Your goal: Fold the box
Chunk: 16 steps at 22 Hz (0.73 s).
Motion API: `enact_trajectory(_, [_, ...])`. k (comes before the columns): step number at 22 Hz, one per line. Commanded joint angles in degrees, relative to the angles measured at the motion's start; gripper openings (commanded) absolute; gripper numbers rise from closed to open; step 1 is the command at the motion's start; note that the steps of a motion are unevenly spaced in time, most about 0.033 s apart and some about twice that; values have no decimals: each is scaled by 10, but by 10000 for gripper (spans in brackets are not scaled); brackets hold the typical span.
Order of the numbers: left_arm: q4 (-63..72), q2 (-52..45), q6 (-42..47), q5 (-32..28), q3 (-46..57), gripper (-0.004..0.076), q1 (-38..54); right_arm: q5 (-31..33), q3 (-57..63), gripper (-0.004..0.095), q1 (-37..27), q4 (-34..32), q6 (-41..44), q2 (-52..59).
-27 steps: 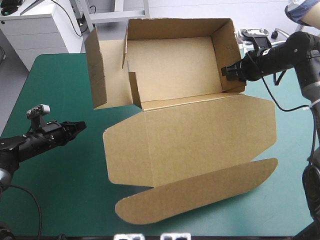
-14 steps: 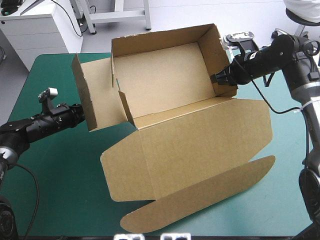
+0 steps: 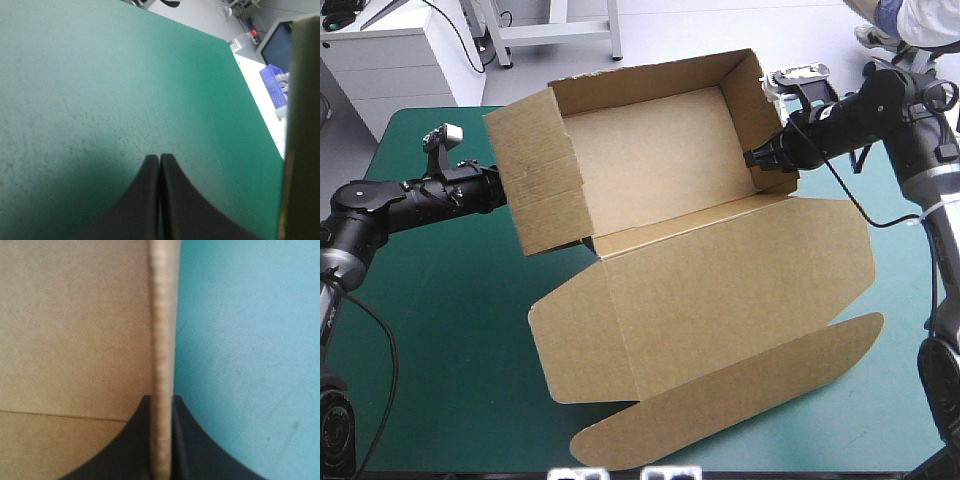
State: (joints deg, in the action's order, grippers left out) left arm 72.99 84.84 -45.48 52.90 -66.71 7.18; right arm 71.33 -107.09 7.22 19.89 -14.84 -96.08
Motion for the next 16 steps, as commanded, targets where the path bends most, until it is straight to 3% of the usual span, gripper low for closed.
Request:
enact_trajectory(1, [6,-21,62,38,-62,-8,-14,-20,-16,-18,-2,-16,15,17])
enact_trajectory(5, [-35,-21,125,56,-98,-8,-57,-37,-16,-18,-2,-30,28,0])
enact_trajectory(16, [-31,-21,128,77,-98,-8,-70,-32,-16,-18,-2,-57,29,-9])
